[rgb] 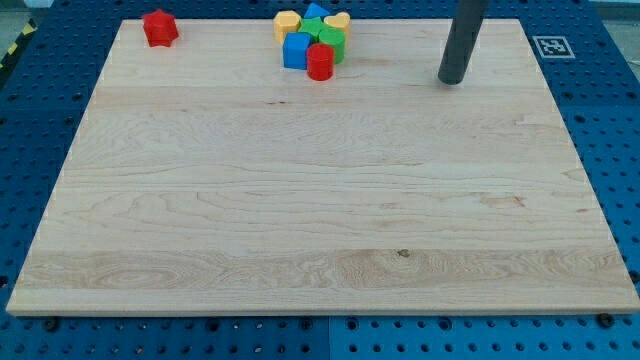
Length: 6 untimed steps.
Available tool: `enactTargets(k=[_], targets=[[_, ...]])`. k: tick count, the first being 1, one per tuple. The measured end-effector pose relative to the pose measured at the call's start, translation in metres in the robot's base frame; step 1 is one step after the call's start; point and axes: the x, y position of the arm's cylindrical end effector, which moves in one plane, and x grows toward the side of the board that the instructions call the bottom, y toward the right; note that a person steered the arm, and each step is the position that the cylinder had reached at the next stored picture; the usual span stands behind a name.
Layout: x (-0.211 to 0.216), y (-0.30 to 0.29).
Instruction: Move your arm towards center
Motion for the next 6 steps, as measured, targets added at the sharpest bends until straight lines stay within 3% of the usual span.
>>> enactTargets(k=[2, 4, 6], targets=[[0.007, -0.021], [0.049, -0.136], [0.005, -0.273]])
